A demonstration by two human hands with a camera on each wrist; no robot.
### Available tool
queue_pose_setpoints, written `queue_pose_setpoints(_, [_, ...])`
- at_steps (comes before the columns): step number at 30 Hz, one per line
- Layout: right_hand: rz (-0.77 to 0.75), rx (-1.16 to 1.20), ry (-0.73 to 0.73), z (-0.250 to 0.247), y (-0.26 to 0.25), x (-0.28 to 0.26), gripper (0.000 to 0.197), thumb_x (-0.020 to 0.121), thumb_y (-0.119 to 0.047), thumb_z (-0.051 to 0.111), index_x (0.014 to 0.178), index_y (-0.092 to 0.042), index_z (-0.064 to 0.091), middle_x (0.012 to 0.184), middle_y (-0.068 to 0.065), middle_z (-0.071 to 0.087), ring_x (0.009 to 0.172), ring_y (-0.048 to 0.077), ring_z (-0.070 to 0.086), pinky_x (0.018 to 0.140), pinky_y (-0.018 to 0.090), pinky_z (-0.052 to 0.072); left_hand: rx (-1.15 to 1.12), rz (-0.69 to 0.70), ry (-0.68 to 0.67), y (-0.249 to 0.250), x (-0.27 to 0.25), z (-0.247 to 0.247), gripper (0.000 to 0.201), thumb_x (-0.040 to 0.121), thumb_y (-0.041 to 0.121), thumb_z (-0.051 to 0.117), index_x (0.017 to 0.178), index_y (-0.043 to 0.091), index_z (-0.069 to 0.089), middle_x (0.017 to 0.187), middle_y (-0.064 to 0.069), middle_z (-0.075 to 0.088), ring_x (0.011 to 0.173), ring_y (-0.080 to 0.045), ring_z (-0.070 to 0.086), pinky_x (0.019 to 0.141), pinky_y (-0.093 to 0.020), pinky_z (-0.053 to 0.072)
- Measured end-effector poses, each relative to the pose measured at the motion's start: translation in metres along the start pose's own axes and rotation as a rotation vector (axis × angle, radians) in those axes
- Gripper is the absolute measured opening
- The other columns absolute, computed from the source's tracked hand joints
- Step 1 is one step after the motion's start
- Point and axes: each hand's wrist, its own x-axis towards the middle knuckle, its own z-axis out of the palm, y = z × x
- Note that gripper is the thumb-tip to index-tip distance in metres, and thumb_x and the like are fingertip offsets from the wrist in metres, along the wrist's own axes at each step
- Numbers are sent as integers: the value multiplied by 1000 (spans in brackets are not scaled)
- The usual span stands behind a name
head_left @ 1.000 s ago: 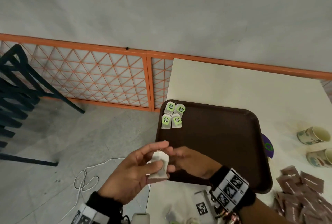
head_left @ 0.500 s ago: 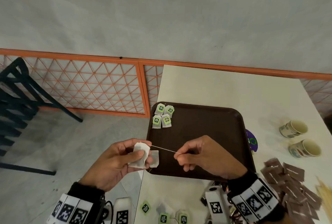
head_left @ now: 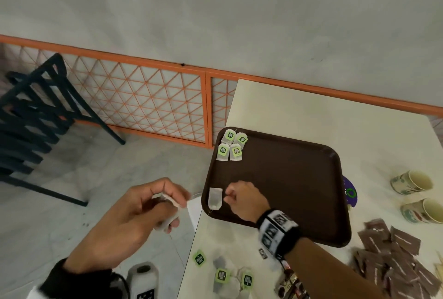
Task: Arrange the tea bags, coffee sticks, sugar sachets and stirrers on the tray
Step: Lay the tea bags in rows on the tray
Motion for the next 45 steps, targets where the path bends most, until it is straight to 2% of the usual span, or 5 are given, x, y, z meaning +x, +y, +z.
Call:
queue_pose_setpoints(6, [-16,-100,-75,27,-32,45,57,78,-31,78,125,-18,47,126,5,45,117,29,49,93,46,49,-250,-135,377,-34,-13,-7,14,60,10,44,61,4,56,57,-22,53,50,-22,33,55,-32,25])
queue_pose_setpoints(14, [-166,-100,-212,-19,-40,27,23,76,-27,81,83,-24,59,92,-5,56,85,13,58,74,25,43,-24,-163,457,-61,-3,7,26,74,37,82,75,17,65,55,2,34,47,-10,28,53,-27,25])
queue_pose_setpoints(20, [-452,-6,-265,-147,-108,-47,21,80,-31,79,96,-26,67,83,-2,67,58,5,59,52,22,49,338,-22,-218,-59,63,33,44,79,49,75,120,44,59,119,18,65,111,8,57,101,-26,44])
queue_pose_setpoints(31, [-185,117,145,-278,-45,-87,3,91,-20,68,94,-21,69,80,-3,70,60,12,68,60,20,54,178,169,-199,-59,74,79,32,100,32,43,92,14,69,93,0,72,64,-5,58,55,-19,45])
queue_pose_setpoints(45, [288,995,79,-40,11,-85,17,88,-8,69,102,0,63,74,7,61,57,9,51,53,21,43,-335,-313,129,-92,68,90,15,80,7,76,93,0,74,81,-17,60,61,-10,57,51,-24,39])
